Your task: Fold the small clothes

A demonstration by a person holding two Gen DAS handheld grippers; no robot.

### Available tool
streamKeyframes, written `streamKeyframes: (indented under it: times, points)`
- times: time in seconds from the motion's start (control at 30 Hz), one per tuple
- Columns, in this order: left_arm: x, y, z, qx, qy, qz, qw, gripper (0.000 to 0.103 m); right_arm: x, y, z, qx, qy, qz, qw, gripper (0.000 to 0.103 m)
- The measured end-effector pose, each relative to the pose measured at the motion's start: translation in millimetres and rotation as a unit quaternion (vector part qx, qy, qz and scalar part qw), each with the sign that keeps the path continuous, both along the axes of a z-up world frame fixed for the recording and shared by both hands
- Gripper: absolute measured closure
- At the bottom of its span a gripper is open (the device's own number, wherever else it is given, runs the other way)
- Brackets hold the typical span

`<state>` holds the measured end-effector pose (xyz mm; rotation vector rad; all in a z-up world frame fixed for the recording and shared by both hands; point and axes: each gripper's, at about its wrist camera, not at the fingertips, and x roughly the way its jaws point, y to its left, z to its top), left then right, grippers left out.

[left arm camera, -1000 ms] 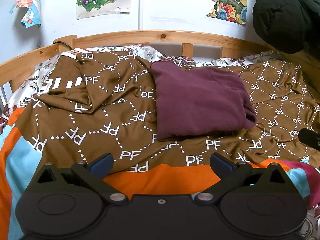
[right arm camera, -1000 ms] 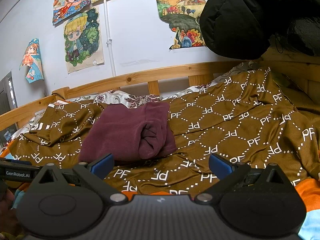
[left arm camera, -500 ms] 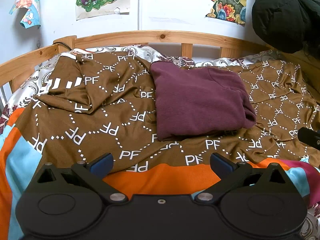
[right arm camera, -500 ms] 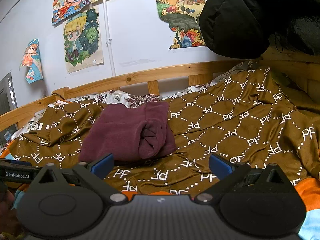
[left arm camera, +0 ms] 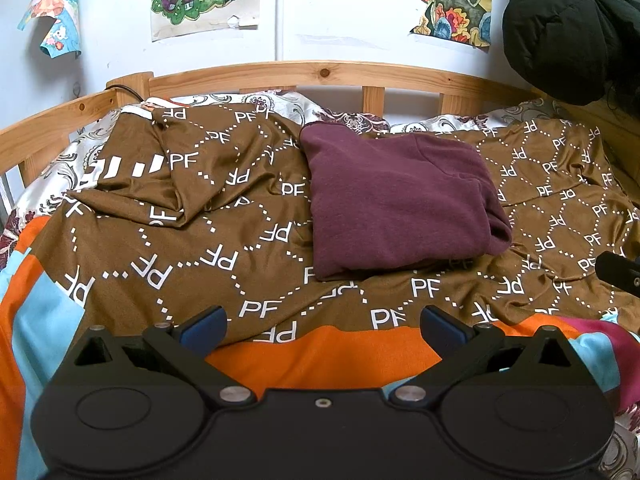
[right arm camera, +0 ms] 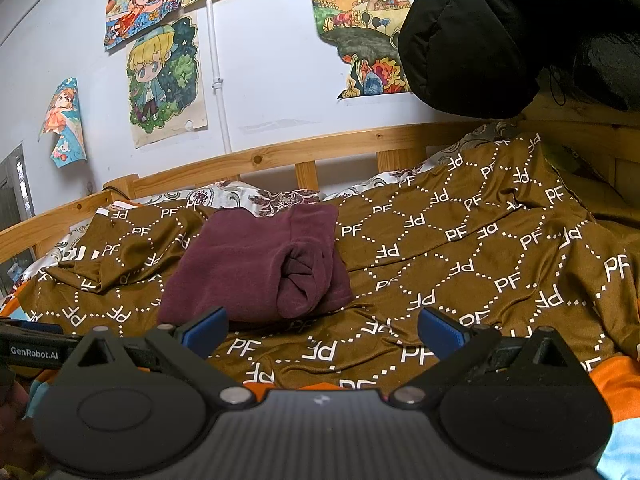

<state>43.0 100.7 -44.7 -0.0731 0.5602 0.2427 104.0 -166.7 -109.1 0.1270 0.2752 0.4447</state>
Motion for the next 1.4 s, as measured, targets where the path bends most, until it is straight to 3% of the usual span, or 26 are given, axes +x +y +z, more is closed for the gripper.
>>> streamKeyframes:
  times: [1.4]
  points:
    - [0.9, 1.0, -2.5, 0.01, 0.016, -0.006, 0.9998, 0.001, -0.4, 0.0, 0.1, 0.0, 0.001, 0.0, 1.0, 0.0]
